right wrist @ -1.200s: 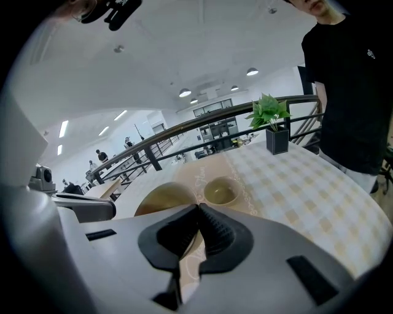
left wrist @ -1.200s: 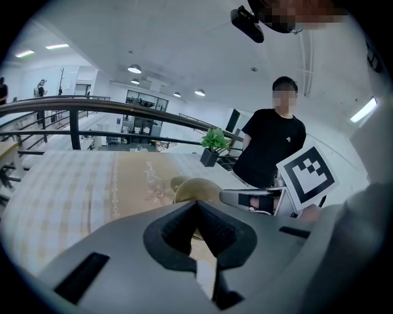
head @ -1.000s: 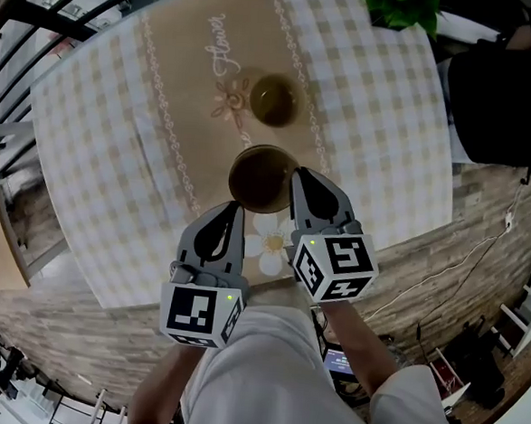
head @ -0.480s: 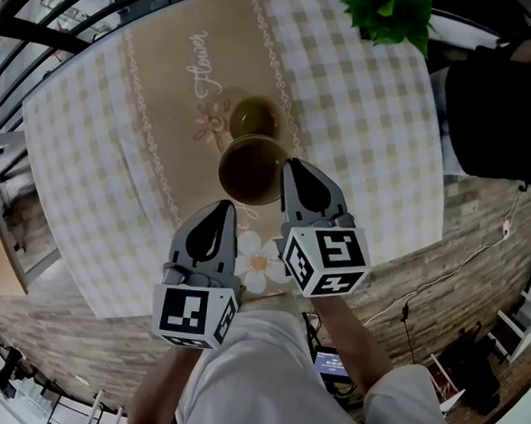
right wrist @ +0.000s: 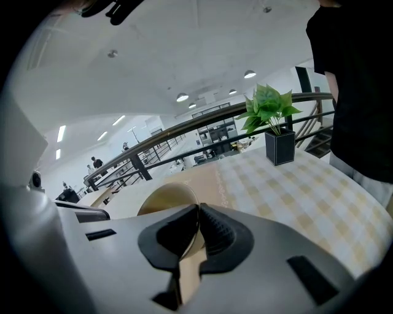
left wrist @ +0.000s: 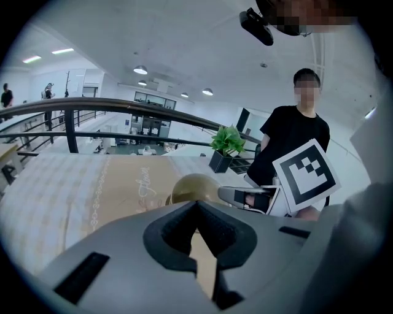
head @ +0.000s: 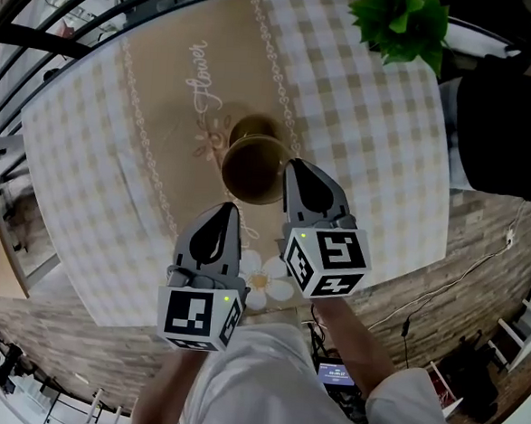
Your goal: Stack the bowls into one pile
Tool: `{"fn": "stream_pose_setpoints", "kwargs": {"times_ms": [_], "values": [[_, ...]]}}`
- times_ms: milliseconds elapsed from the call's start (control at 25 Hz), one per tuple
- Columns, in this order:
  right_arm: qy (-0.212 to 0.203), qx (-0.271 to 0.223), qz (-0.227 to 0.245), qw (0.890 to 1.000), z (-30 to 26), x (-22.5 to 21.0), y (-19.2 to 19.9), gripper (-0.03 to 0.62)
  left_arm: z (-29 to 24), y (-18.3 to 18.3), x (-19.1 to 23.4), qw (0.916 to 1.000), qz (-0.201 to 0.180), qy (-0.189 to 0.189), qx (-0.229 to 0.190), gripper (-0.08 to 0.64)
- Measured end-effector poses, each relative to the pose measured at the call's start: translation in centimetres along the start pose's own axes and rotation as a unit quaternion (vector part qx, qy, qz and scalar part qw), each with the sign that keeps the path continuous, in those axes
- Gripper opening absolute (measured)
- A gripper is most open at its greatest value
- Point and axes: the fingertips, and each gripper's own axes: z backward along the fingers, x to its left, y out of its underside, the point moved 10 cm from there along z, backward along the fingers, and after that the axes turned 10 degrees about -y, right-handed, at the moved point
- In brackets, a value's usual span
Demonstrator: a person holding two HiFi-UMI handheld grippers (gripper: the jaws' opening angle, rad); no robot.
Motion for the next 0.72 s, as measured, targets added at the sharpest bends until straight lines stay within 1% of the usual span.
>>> {"fn": "stream_pose_setpoints", "kwargs": {"times_ms": [160,360,520,720], "values": [[-0.002,-0.001,-0.003,1.000,-1.3,-0.9,0.1,0.041,-1.5,0.2,-0.1,1.0000,0.001,-0.005,0.003,0.018],[-0.003,0.004,-0.008,1.000,-2.6,-1.7,0.9,0.041,-2.6,0.9,0.0,0.9998,0.013,-0.012,0.009,0.018],[-0.011,0.004,-0.011,1.000,-3.9,-2.3,1.1,0.041,-3.7,1.4,0.3,0.9997,0.008,-0.017,0.017,0.018],[-0.003,0.008,-0.011,1.000,-4.9,-3.3,1.3,0.041,-4.8,2.2,0.5,0.9993,0.011,-0.021,0.030,0.018]]}}
